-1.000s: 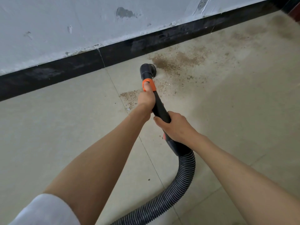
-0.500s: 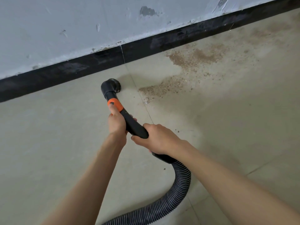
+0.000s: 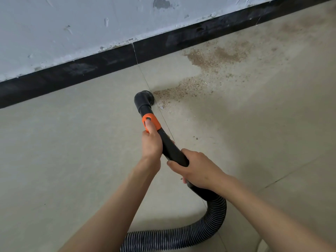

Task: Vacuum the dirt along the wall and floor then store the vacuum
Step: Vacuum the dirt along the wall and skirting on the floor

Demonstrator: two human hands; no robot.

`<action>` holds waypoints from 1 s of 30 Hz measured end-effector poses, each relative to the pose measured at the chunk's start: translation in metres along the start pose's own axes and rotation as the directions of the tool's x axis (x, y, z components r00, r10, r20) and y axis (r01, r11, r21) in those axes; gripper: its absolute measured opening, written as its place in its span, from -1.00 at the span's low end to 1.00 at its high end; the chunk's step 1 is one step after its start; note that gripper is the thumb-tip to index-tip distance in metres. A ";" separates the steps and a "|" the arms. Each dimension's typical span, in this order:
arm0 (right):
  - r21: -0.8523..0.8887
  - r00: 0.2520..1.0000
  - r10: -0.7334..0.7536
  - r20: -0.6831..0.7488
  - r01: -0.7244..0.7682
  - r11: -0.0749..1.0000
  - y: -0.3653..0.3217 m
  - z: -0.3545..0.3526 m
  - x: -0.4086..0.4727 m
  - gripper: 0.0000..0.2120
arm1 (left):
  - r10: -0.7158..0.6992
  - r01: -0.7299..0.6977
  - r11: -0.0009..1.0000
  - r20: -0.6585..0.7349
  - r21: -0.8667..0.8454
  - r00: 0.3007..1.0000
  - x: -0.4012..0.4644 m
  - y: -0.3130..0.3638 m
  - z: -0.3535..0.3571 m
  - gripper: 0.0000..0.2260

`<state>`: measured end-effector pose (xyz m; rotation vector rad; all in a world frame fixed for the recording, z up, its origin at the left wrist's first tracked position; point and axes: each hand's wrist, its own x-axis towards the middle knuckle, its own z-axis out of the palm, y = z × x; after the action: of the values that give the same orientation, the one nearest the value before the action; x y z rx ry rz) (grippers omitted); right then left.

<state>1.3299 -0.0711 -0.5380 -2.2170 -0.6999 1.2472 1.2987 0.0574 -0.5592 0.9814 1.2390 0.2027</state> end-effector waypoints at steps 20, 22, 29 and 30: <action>0.036 0.989 0.059 -0.135 -0.055 0.998 0.010 -0.027 0.007 -0.68 | 0.030 -0.035 0.998 0.105 0.050 0.994 0.015 0.013 0.050 -0.59; 0.038 0.984 0.072 -0.164 -0.067 0.997 0.013 -0.035 0.009 -0.68 | 0.021 -0.028 0.998 0.127 0.054 0.992 0.019 0.015 0.061 -0.56; -0.039 0.970 0.067 -0.232 -0.078 0.996 0.017 -0.063 0.029 -0.64 | -0.043 0.053 0.998 0.229 -0.038 0.972 0.038 0.028 0.091 -0.60; -0.044 0.967 0.072 -0.244 -0.085 0.995 0.019 -0.067 0.031 -0.64 | -0.050 0.061 0.997 0.243 -0.038 0.969 0.040 0.029 0.096 -0.59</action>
<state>1.4057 -0.0766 -0.5386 -2.4101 -0.5601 0.9793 1.4063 0.0499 -0.5669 0.9023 1.0325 0.0641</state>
